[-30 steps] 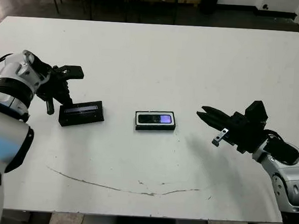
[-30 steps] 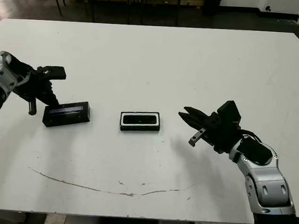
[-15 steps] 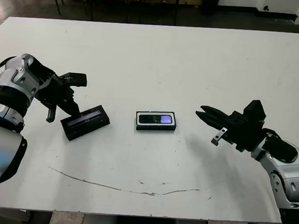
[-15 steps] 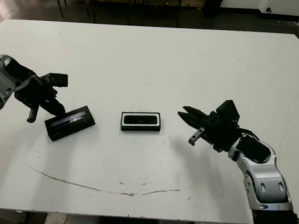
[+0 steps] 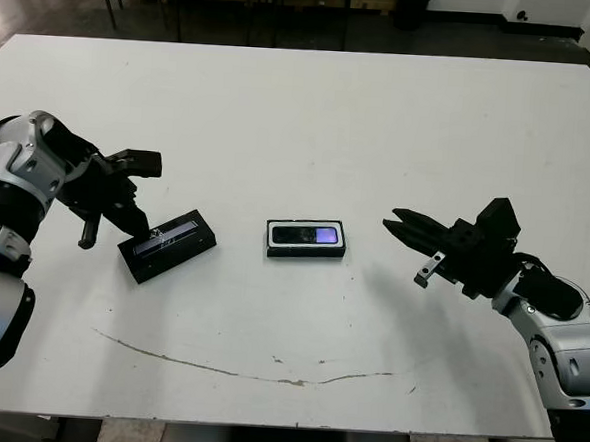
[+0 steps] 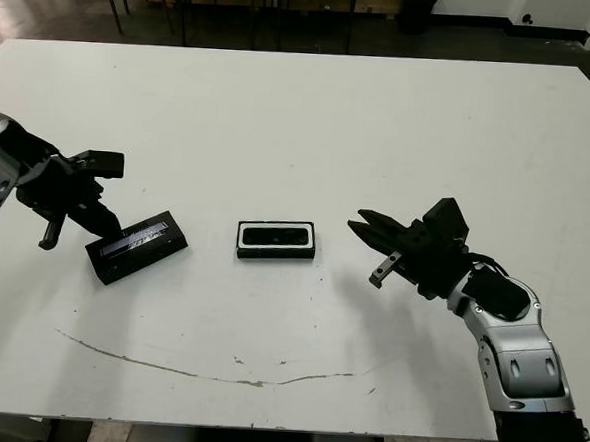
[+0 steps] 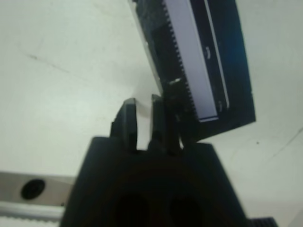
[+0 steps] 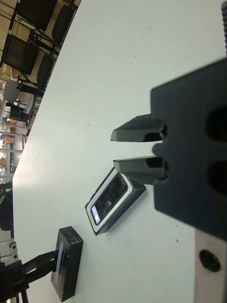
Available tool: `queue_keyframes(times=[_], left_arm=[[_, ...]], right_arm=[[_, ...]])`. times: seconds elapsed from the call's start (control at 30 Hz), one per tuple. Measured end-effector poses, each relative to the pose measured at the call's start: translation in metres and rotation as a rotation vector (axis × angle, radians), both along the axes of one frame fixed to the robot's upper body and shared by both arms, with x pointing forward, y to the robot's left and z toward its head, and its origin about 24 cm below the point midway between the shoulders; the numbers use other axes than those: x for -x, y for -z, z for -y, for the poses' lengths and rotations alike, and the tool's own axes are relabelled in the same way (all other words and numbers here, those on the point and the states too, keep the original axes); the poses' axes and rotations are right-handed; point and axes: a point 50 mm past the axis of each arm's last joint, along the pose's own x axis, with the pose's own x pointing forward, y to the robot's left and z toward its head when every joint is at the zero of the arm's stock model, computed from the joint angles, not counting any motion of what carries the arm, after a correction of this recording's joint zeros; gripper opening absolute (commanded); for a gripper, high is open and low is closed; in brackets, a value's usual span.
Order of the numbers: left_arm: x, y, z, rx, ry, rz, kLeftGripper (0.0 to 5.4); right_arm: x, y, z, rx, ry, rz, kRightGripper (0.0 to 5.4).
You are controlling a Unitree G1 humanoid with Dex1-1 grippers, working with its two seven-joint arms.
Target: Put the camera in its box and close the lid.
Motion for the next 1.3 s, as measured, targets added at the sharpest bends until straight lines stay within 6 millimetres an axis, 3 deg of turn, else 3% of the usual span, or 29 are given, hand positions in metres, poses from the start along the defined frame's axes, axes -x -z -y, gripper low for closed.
queue_keyframes(times=[0.23,0.7,1.3], left_arm=[[0.006,0.0,-0.013,-0.035,-0.033,0.012,0.0],[0.018,0.0,-0.022,-0.025,-0.053,-0.035,0.0],[0.031,0.003,0.012,0.084,0.14,-0.062,0.0]], right_arm=[[0.0,0.002,0.0,-0.008,-0.012,0.008,0.01],[-0.003,0.002,-0.002,-0.02,-0.022,0.004,0.01],[-0.004,0.005,-0.003,-0.026,-0.026,-0.01,0.01]])
